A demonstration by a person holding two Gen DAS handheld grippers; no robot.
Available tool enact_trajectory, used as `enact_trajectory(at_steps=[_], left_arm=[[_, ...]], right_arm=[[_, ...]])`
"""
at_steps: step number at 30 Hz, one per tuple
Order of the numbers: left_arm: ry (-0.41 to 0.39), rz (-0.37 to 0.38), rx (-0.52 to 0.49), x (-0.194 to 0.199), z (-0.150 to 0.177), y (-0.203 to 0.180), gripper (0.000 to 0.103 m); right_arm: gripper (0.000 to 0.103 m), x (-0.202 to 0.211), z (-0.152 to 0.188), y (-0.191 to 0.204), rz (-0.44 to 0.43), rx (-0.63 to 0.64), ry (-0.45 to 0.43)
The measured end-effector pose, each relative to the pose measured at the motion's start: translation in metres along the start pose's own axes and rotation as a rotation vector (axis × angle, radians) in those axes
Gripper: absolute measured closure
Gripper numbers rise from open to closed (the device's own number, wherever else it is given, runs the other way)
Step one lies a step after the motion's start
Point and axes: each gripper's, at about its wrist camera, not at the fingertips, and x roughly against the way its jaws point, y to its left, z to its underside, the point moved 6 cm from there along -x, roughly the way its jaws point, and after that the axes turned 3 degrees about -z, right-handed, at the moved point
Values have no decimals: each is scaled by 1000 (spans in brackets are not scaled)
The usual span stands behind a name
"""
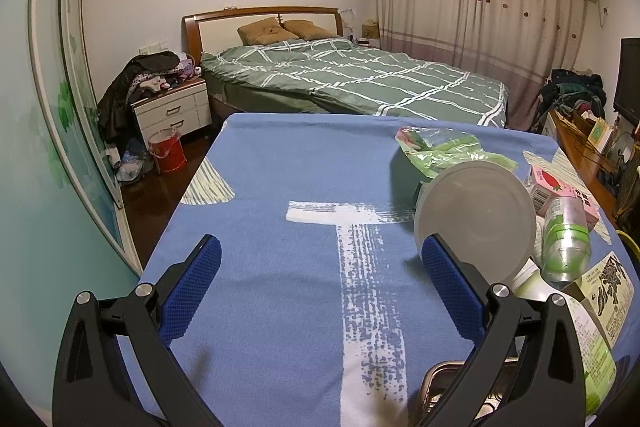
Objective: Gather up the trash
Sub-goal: 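Carry the foam net over the yellow-rimmed bin and open the right gripper, then grasp the white leaf-print paper cup with the left gripper and lift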
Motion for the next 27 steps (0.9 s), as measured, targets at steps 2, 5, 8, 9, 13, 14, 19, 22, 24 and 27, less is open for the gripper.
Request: enact_trajectory(at_steps=[2, 5, 8, 9, 13, 14, 19, 22, 24, 27], left_arm=[[-4, -3, 0, 1, -1, 1, 4], [-21, -9, -1, 6, -3, 0, 4], [-29, 10, 4, 11, -6, -1, 4], [-32, 19, 7, 16, -7, -2, 4], [-22, 99, 0, 43, -8, -10, 4], [-11, 136, -12, 54, -6, -15, 4], [89, 210, -61, 96, 22, -33, 4], [160, 224, -62, 116, 47, -45, 4], [205, 229, -65, 122, 62, -56, 4], [272, 246, -64, 122, 82, -72, 4]], right_arm=[[40, 10, -4, 15, -11, 37, -55], [38, 14, -6, 27, -5, 82, -85], [35, 11, -7, 28, 1, 87, -74], [34, 10, -8, 27, 1, 81, -71], [33, 11, -8, 24, 2, 66, -65], [33, 10, -7, 25, 4, 69, -62], [29, 9, -6, 28, 7, 84, -61], [29, 9, -6, 28, 6, 83, -60], [29, 8, -6, 27, 1, 82, -54], [28, 9, -6, 27, -8, 76, -56]])
